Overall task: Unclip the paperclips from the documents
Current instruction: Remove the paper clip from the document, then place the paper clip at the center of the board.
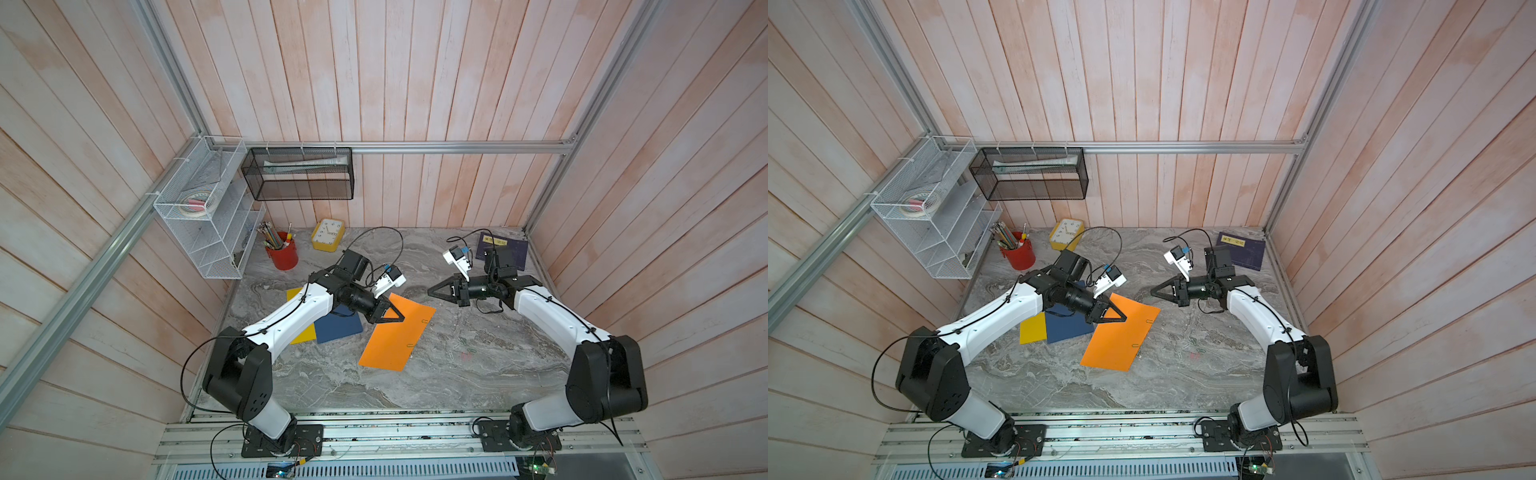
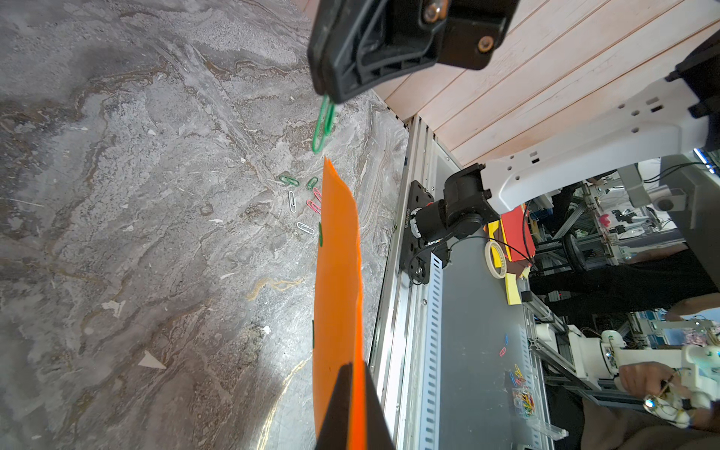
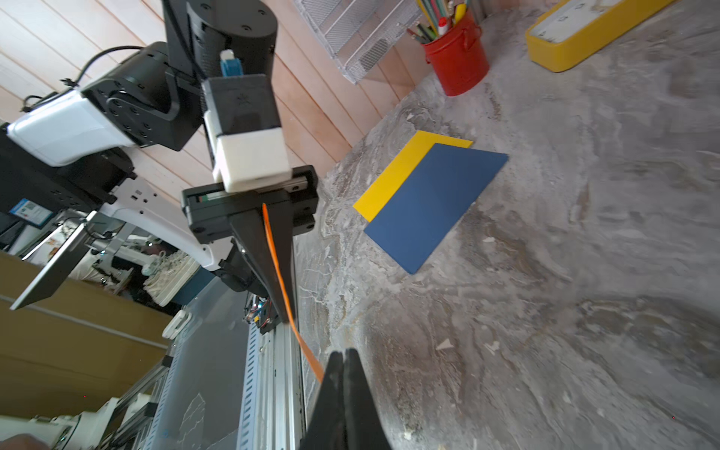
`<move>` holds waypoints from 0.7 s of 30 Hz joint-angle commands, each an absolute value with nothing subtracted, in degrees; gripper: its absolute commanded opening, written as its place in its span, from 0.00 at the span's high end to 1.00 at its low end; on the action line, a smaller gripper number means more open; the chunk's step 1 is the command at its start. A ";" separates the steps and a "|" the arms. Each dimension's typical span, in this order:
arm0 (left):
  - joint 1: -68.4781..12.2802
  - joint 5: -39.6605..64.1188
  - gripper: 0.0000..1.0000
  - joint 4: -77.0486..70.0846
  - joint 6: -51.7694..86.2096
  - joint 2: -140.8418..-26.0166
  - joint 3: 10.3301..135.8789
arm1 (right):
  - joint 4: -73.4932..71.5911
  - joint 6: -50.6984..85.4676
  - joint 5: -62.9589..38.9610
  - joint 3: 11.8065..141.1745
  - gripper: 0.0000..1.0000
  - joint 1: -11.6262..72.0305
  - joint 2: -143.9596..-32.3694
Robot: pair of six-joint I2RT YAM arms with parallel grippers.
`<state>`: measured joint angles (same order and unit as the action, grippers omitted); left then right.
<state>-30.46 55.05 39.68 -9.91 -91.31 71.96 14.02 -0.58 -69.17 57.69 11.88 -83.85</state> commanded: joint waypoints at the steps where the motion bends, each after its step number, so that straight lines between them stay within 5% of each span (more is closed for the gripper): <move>1: -30.65 54.37 1.00 39.57 -10.77 -91.84 72.86 | 7.53 8.19 -62.38 53.85 0.97 9.54 -82.29; 21: -30.18 50.97 1.00 32.16 -6.59 -91.66 72.69 | 1.99 19.86 -44.06 32.41 0.96 6.59 -84.20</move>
<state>-30.44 51.55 34.17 -7.05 -91.31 71.96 2.92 18.57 -47.88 33.54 6.81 -83.11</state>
